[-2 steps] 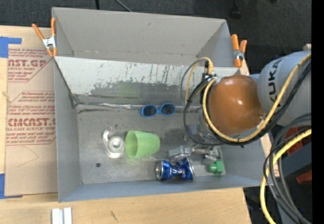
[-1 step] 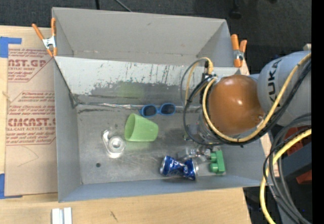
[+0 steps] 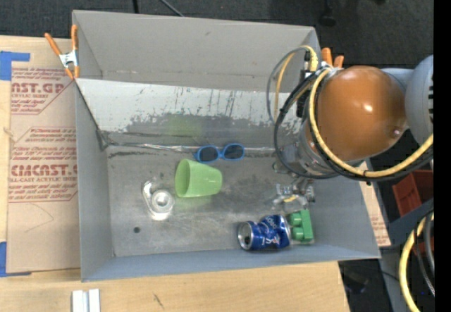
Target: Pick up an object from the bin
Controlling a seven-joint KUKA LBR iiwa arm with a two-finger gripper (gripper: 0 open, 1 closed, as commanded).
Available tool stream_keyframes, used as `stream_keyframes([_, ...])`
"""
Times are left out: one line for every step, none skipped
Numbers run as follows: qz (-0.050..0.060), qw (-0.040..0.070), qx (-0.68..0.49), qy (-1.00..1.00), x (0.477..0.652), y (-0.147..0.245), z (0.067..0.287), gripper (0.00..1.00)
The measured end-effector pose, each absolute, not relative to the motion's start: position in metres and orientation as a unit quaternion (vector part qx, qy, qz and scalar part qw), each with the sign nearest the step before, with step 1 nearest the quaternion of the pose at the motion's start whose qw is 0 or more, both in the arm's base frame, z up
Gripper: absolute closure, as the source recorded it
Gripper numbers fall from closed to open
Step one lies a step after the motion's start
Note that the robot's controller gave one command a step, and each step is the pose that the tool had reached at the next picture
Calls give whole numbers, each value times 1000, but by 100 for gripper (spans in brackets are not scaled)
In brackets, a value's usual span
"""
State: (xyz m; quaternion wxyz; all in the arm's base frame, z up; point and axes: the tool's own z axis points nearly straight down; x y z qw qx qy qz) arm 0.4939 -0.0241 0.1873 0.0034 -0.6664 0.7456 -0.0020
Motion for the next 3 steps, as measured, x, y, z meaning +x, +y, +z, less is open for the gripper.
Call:
stream_keyframes([3,0,-825,565,512,34,78,100])
stream_keyframes([1,0,-759,651,490,0,117,100])
stream_keyframes([1,1,-760,650,490,1,116,100])
